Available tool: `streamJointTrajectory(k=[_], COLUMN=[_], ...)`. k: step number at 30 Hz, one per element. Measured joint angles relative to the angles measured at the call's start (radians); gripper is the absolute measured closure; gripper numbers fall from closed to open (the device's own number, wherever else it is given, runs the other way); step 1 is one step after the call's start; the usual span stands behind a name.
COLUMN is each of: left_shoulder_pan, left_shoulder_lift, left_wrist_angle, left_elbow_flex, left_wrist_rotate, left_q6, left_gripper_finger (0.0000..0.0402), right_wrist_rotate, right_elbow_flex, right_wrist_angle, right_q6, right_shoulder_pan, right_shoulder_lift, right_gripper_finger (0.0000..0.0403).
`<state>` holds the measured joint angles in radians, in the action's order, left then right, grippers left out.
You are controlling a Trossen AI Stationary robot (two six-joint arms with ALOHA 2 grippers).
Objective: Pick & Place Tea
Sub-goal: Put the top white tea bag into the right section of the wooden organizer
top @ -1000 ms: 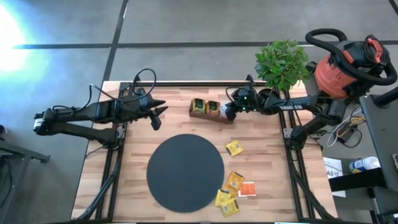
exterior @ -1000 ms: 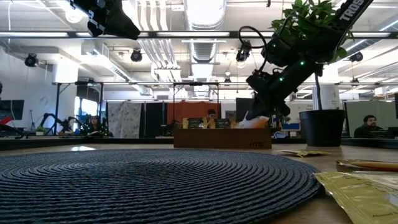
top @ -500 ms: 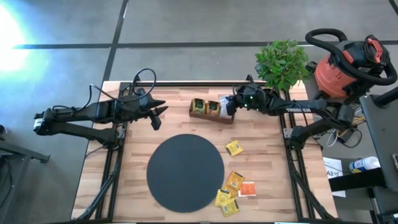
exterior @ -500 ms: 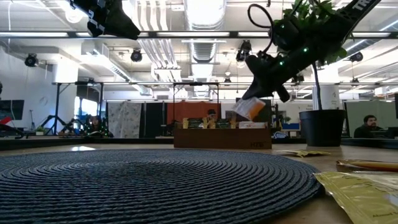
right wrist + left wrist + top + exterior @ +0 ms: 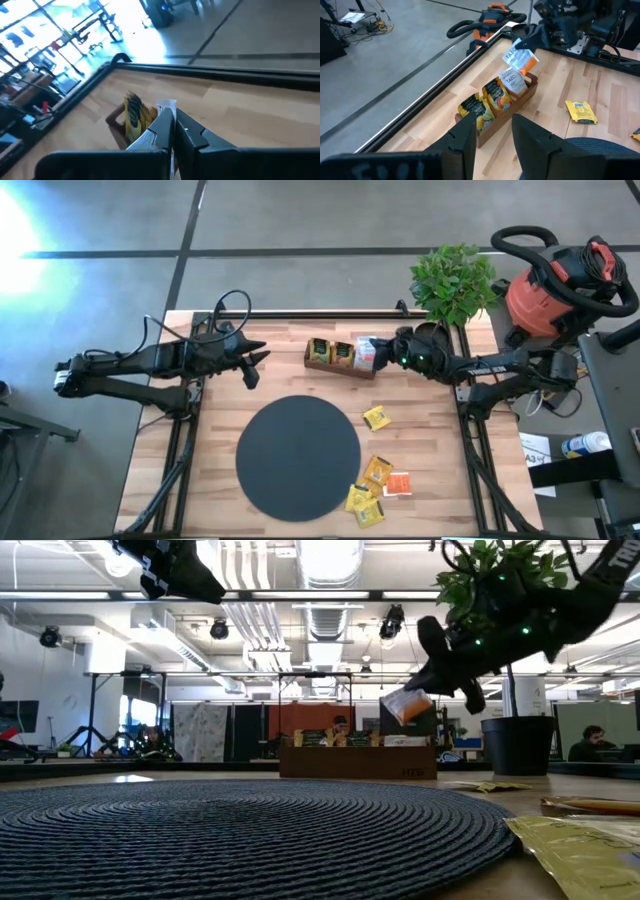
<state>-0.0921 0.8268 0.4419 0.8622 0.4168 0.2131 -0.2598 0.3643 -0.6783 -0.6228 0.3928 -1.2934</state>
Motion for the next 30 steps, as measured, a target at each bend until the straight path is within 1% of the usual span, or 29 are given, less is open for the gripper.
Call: streamJointTrajectory(k=[7, 10, 14, 23, 27, 30], left_shoulder_pan=[0.0, 0.0, 0.0, 0.0, 0.0, 0.0], left_shoulder_lift=[0.0, 0.0, 0.0, 0.001, 0.001, 0.001], left_wrist_angle=[0.0, 0.0, 0.0, -0.001, -0.001, -0.001], left_elbow_flex=[0.0, 0.0, 0.0, 0.0, 0.0, 0.0], left_wrist_rotate=[0.0, 0.0, 0.0, 0.0, 0.0, 0.0], left_q6=[0.0, 0.0, -0.004, -0.002, -0.001, -0.001], left_gripper_finger=[0.0282, 0.0282, 0.0282, 0.0282, 0.0282, 0.0282], right_wrist_rotate=[-0.013, -0.012, -0.007, -0.006, -0.06, -0.073], right_elbow_flex=[-0.126, -0.149, -0.146, -0.022, -0.015, -0.029], right_wrist_angle=[-0.303, -0.377, -0.416, -0.425, -0.42, -0.427], right_q6=[-0.06, -0.097, -0.139, -0.103, -0.135, -0.15], right_shoulder_pan=[0.003, 0.002, 0.002, 0.0, -0.004, -0.004], right_shoulder_lift=[-0.046, -0.092, -0.16, -0.318, -0.366, -0.371], right_gripper_finger=[0.0394, 0.0394, 0.0394, 0.0394, 0.0394, 0.0394])
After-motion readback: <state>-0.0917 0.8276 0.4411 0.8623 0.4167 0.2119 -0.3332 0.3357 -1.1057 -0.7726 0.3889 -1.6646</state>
